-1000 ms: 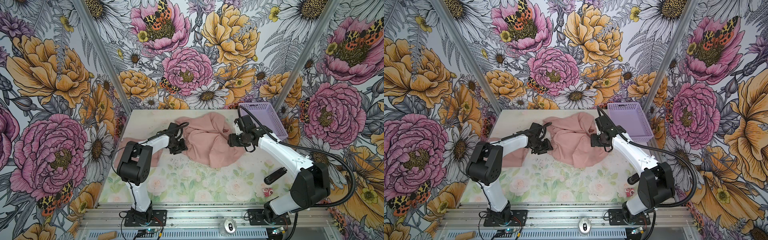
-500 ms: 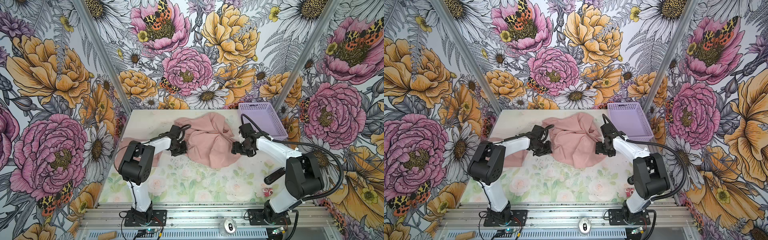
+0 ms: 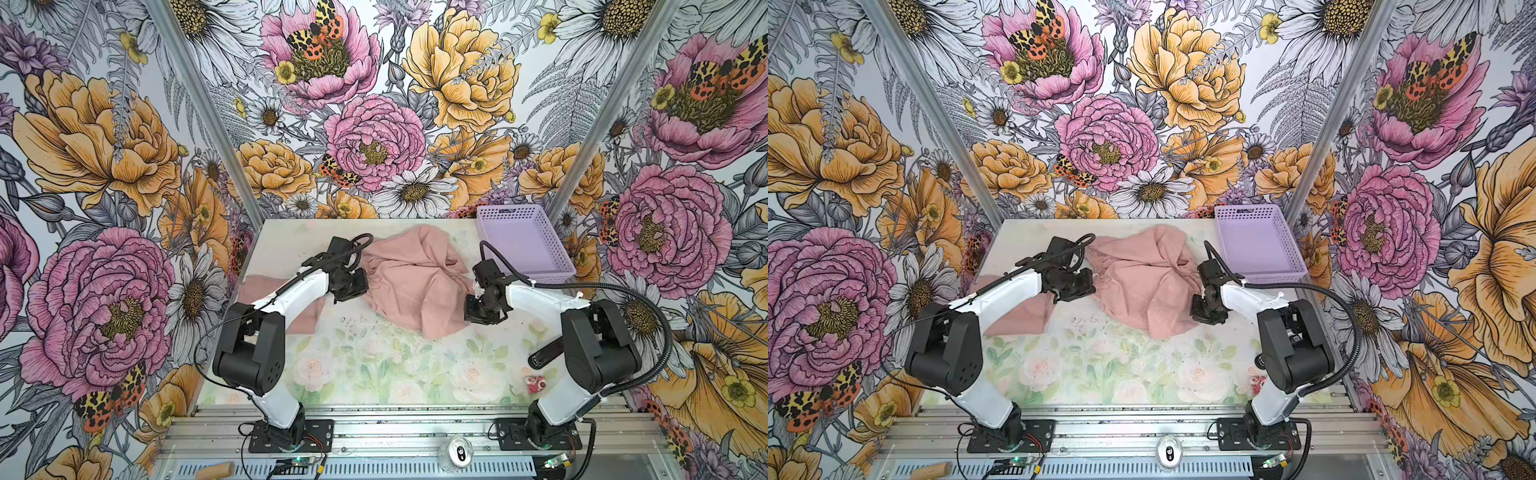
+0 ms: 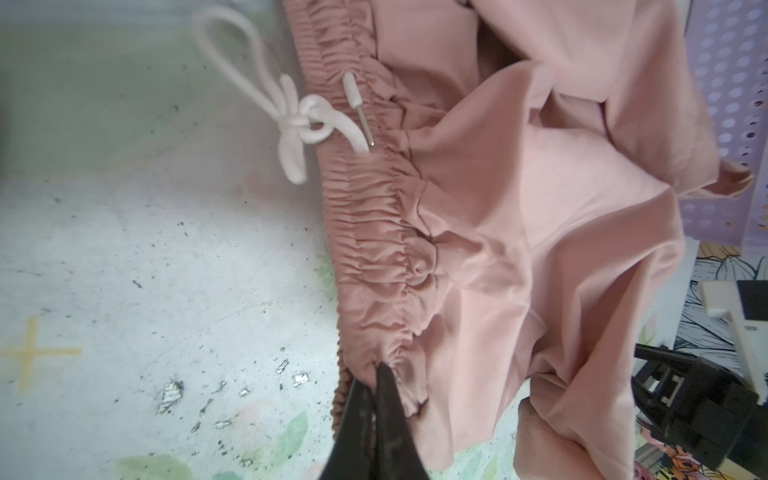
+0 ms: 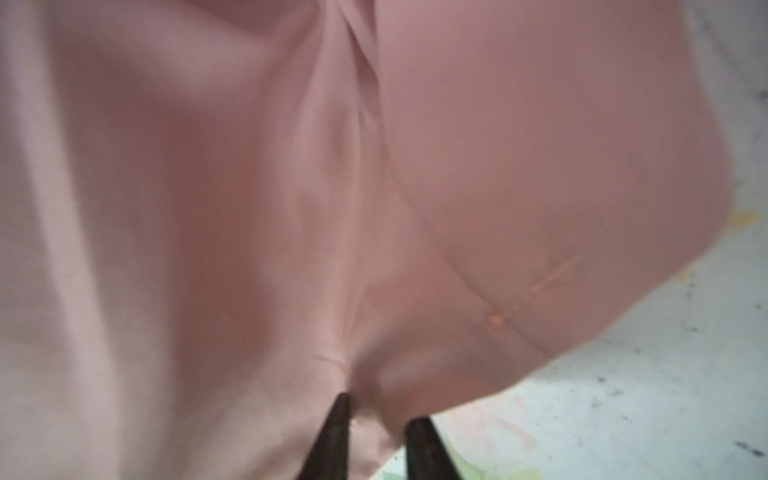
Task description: Fold and stack the mixed laundry pile
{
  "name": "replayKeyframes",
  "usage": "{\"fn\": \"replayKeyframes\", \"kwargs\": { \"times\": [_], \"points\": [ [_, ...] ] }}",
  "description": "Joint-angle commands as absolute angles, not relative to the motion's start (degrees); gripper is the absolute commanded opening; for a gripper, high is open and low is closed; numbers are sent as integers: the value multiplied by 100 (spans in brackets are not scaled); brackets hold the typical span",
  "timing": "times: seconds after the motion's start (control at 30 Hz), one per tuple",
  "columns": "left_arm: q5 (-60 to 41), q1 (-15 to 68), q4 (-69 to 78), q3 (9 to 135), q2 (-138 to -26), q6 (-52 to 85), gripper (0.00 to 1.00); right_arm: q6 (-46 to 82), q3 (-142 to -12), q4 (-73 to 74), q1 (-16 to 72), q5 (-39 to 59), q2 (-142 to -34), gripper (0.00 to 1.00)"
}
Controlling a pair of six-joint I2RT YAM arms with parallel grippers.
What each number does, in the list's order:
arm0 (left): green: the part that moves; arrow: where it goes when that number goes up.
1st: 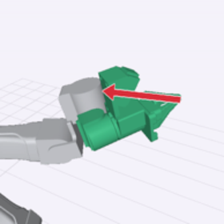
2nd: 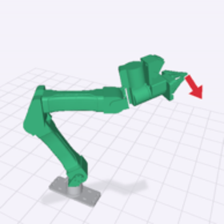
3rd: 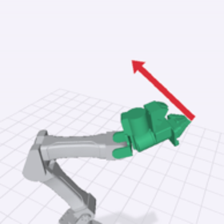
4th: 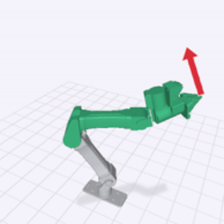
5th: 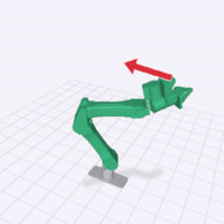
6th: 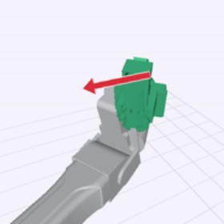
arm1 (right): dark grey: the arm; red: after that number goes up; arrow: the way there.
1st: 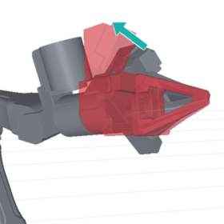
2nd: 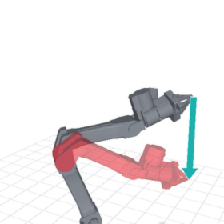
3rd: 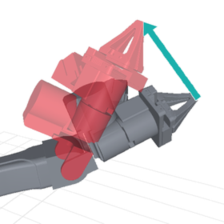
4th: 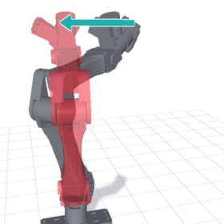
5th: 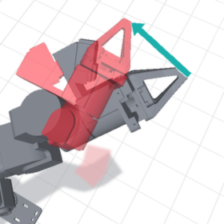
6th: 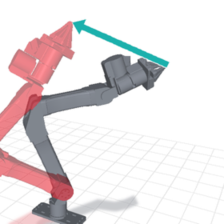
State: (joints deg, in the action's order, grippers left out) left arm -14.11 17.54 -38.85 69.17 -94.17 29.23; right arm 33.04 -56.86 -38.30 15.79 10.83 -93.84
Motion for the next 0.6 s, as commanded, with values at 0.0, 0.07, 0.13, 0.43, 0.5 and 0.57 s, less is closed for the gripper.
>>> {"fn": "replayKeyframes", "kwargs": {
  "times": [0.0,0.07,0.13,0.43,0.5,0.57],
  "points": [
    [-1198,1481,-4289,7323,-8958,2663,0,3479,-5877,-3701,1381,1074,-8663,0],
    [-1187,1269,-4500,7567,-8736,2541,0,3450,-6110,-3999,1197,1149,-8325,0],
    [-1189,1068,-4696,7828,-8566,2391,0,3373,-6323,-4309,1004,1144,-7990,0],
    [-1478,631,-5285,7837,-7887,2145,0,3050,-6467,-5615,14,887,-7128,0],
    [-1619,672,-5278,7342,-7687,2287,0,3050,-6400,-5592,-81,840,-7162,1],
    [-1670,790,-5278,6741,-7453,2422,0,3033,-6447,-5539,-83,896,-7298,0]
  ]
}}
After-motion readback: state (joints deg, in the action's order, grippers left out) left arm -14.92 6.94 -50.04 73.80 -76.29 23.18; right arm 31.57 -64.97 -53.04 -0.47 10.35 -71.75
